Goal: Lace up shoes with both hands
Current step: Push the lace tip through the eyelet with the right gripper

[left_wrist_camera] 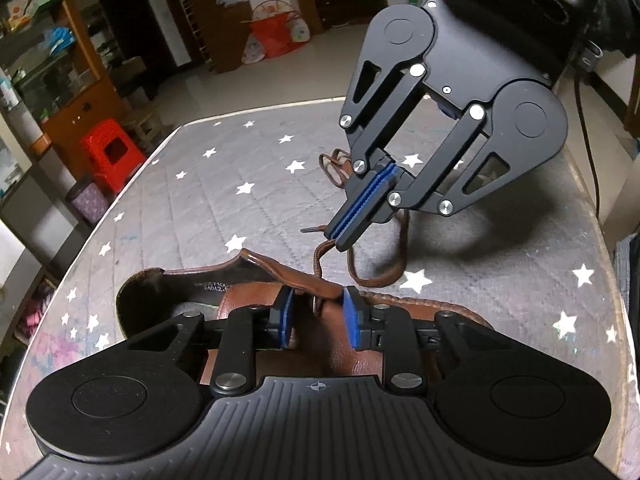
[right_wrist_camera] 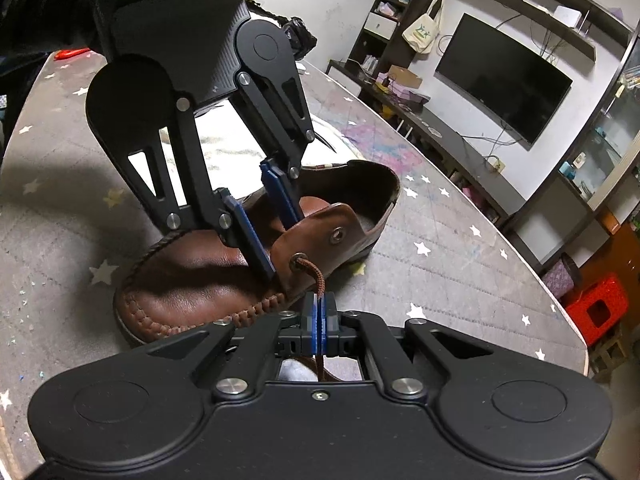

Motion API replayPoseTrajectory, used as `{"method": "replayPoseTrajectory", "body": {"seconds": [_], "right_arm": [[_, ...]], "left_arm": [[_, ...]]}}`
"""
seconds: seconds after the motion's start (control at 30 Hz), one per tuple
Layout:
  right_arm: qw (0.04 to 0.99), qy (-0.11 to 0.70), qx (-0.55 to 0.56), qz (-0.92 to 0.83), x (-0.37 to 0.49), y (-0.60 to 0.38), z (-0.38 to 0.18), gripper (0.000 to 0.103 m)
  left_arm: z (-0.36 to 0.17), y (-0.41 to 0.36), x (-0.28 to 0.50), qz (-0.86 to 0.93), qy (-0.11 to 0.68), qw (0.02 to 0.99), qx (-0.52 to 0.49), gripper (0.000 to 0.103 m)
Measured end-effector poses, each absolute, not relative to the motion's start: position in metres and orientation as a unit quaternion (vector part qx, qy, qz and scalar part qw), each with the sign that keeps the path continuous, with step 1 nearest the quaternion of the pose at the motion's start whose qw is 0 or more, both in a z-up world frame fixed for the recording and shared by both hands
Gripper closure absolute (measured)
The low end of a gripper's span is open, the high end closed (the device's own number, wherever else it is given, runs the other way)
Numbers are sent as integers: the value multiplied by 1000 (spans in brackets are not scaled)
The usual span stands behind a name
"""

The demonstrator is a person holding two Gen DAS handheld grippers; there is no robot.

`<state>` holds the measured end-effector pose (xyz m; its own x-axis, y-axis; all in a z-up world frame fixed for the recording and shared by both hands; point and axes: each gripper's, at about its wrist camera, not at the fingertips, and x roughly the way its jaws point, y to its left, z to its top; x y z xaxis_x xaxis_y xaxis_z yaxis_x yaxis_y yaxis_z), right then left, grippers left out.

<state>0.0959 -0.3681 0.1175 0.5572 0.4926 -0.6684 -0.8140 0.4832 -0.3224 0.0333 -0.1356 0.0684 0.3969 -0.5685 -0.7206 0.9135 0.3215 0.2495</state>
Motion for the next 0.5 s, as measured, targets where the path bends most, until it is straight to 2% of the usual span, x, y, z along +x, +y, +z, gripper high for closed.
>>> {"method": "replayPoseTrajectory", "body": {"seconds": [0.5], "right_arm": [[823, 255, -316, 396, 98, -367, 118, 101]], "left_arm": [[74, -125, 35, -509, 250, 754, 331, 81]]}}
